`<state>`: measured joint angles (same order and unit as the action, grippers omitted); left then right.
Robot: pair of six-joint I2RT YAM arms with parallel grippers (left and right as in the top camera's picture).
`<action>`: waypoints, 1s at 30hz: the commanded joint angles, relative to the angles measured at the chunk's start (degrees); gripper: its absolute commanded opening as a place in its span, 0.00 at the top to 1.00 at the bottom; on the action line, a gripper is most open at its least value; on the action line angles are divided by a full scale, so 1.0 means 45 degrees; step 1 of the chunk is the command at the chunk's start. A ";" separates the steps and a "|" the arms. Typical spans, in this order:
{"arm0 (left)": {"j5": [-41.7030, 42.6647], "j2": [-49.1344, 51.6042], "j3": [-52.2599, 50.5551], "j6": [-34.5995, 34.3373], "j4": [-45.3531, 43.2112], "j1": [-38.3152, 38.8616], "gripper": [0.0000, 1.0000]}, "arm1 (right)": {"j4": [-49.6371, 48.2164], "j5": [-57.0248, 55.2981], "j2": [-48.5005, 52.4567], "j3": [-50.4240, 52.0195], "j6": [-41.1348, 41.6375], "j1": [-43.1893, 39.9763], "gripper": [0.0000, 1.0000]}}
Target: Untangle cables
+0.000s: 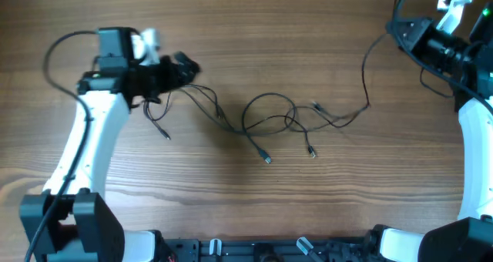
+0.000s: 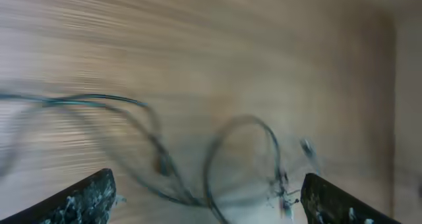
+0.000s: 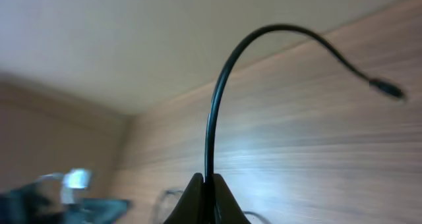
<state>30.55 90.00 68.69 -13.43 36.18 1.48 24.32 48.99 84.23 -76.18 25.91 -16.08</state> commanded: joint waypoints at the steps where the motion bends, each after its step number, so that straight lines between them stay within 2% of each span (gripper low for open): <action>1: 0.1681 0.0015 0.0063 0.3570 0.0019 0.2064 0.07 | -0.0194 0.1700 0.0155 -0.0257 0.2312 0.0000 0.96; 3: 0.1681 0.0015 0.0063 0.4546 -0.0034 0.3395 0.05 | -0.0160 0.1700 0.0155 -0.0257 0.2579 0.0034 0.96; 5: 0.1671 0.0029 0.0063 0.4906 -0.0471 0.4843 0.04 | -0.0141 0.1705 0.0155 -0.0257 0.2613 0.0034 0.95; 9: 0.1263 0.0029 0.0063 0.4886 -0.1797 0.6955 0.04 | -0.0151 0.1690 0.0155 -0.0257 0.2618 0.0131 0.96; 13: -0.0729 0.0238 0.0063 0.3905 -0.3016 0.8655 0.04 | -0.0160 0.1681 0.0155 -0.0257 0.2613 0.0423 0.96; 19: -0.0845 0.1443 0.0063 0.2535 -0.5061 0.9962 0.01 | -0.0160 0.1685 0.0155 -0.0257 0.2613 0.0525 0.96; 22: -0.2293 0.2370 0.0063 0.1166 -0.6581 1.0545 0.01 | -0.0160 0.1690 0.0155 -0.0257 0.2613 0.0525 0.96; 24: -0.2429 0.2895 0.0063 0.0704 -0.7509 1.0788 0.00 | -0.0160 0.1685 0.0155 -0.0257 0.2613 0.0525 0.96; 28: -0.2730 0.3517 0.0063 0.0350 -0.8490 1.1069 0.01 | -0.0155 0.1690 0.0155 -0.0257 0.2608 0.0525 0.96; 30: -0.3711 0.3818 0.0063 0.0117 -0.8476 1.1196 0.03 | -0.0155 0.1690 0.0155 -0.0257 0.2613 0.0525 0.96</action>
<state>19.44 104.99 68.60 -10.37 -1.69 51.05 23.92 55.31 84.23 -76.23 37.32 -14.02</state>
